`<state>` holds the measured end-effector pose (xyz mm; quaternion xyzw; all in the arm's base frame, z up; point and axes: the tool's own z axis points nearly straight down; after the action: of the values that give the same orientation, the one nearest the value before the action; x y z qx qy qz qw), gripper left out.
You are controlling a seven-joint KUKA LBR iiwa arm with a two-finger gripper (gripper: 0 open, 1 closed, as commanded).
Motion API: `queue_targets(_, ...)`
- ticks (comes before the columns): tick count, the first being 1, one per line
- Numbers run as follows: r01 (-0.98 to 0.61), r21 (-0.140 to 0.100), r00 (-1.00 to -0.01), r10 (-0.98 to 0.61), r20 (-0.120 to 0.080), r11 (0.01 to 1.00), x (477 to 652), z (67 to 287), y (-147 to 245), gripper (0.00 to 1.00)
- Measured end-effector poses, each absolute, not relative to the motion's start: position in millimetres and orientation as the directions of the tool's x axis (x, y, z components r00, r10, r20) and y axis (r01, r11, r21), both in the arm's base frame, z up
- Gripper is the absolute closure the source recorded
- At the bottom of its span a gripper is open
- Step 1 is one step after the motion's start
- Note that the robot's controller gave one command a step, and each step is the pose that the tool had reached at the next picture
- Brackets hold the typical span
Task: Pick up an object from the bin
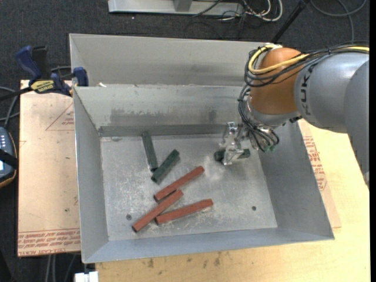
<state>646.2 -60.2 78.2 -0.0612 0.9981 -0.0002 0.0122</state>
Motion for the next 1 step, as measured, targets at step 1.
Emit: queue_targets(1, -0.128, -0.001, -0.992, -0.128, -0.012, 0.992, 642.1, 82.4, -59.7, 1.00)
